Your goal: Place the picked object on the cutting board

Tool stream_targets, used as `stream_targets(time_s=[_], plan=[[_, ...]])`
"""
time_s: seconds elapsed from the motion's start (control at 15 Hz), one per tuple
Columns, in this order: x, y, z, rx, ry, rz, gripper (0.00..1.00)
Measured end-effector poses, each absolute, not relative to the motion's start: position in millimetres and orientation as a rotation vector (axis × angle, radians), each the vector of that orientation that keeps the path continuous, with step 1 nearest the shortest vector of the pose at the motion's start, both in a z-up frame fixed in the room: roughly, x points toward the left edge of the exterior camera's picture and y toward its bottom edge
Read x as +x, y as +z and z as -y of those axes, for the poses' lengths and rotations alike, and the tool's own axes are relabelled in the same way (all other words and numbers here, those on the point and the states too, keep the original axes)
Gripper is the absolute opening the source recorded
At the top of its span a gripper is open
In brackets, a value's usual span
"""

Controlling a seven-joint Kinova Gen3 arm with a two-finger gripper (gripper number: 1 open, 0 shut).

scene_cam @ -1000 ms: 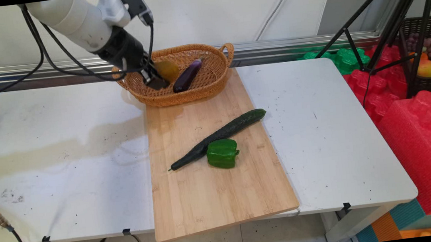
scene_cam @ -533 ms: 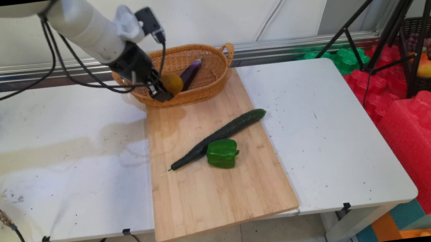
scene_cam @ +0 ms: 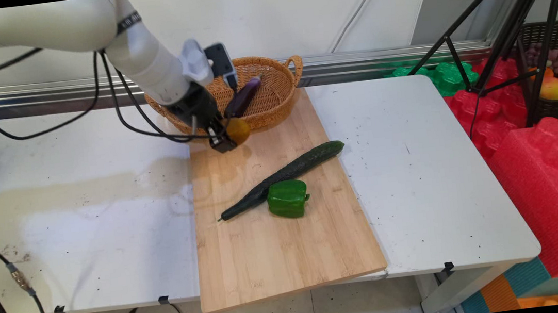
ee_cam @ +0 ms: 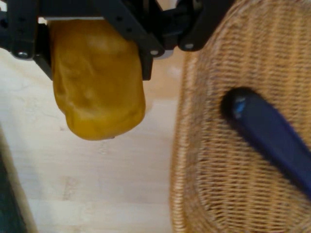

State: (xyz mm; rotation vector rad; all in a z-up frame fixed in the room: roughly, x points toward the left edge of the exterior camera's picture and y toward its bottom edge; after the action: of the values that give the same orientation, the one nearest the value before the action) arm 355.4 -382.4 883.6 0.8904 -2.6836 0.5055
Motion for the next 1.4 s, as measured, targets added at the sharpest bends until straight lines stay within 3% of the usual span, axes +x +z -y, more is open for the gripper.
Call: stream_targets(time_s=[0.6, 1.2, 1.27, 1.4], plan=[[339, 843, 386, 0.789, 0.426, 2.718, 0.00], [339, 828, 386, 0.741, 0.420, 2.718, 0.00], [340, 828, 386, 0.733, 0.421, 2.718, 1.00], [342, 828, 385, 0.719, 0.424, 2.717, 1.00]])
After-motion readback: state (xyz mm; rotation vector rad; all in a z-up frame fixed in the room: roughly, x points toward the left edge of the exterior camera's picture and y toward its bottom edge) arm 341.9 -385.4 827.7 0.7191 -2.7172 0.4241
